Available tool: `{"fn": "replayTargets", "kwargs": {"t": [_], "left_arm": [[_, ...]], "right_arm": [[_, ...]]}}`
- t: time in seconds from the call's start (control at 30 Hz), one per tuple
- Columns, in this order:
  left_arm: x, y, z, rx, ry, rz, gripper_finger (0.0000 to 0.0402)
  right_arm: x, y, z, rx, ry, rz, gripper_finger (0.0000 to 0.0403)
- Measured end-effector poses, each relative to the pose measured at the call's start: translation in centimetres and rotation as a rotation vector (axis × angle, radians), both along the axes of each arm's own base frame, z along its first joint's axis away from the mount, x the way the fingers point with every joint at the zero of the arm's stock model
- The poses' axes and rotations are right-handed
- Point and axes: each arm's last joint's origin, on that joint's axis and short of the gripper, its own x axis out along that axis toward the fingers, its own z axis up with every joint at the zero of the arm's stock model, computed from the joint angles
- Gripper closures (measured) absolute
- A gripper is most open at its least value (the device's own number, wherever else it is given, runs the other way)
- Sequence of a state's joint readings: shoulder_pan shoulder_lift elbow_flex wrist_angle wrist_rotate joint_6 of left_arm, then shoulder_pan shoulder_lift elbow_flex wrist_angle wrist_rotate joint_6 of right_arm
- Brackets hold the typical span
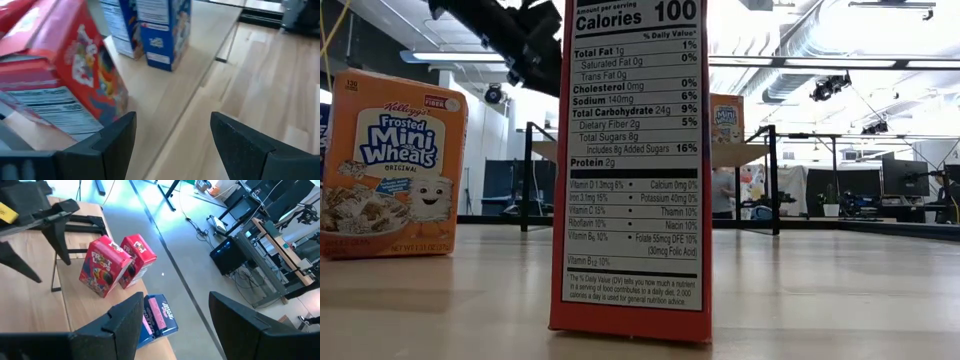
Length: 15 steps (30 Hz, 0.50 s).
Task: Stack cereal on shelf
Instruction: Adjust the red cereal box on the shelf
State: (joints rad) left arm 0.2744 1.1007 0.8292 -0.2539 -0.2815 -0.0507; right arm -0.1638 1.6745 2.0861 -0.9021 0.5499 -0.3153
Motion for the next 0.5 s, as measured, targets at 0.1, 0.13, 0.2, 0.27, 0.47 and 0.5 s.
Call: {"fn": "replayTargets", "kwargs": {"t": [0.1, 0.13, 0.2, 0.27, 0.47, 0.5], "left_arm": [[0.0, 0.4, -0.2, 0.007, -0.027, 0.018, 0.0155], [-0.1, 0.6, -0.4, 0.008, -0.03, 0.023, 0.0155], [-0.1, 0.9, -0.8, 0.01, -0.044, 0.032, 0.0155], [-0.2, 1.1, -1.0, -0.007, -0.056, 0.041, 0.0155], [0.1, 1.7, -1.8, -0.035, -0.05, 0.037, 0.0155], [0.3, 1.8, -1.9, -0.034, -0.055, 0.038, 0.0155]], "right_arm": [[0.0, 0.0, 0.0, 0.0, -0.001, 0.0, 0.0185], [0.0, 0.0, 0.0, 0.0, -0.001, 0.0, 0.0185], [0.0, 0.0, 0.0, 0.0, -0.002, 0.0, 0.0185], [0.0, 0.0, 0.0, 0.0, -0.002, 0.0, 0.0185], [-0.1, -0.5, 0.0, 0.002, -0.004, -0.015, 0.0185], [-0.1, -0.6, 0.0, 0.003, -0.005, -0.02, 0.0185]]}}
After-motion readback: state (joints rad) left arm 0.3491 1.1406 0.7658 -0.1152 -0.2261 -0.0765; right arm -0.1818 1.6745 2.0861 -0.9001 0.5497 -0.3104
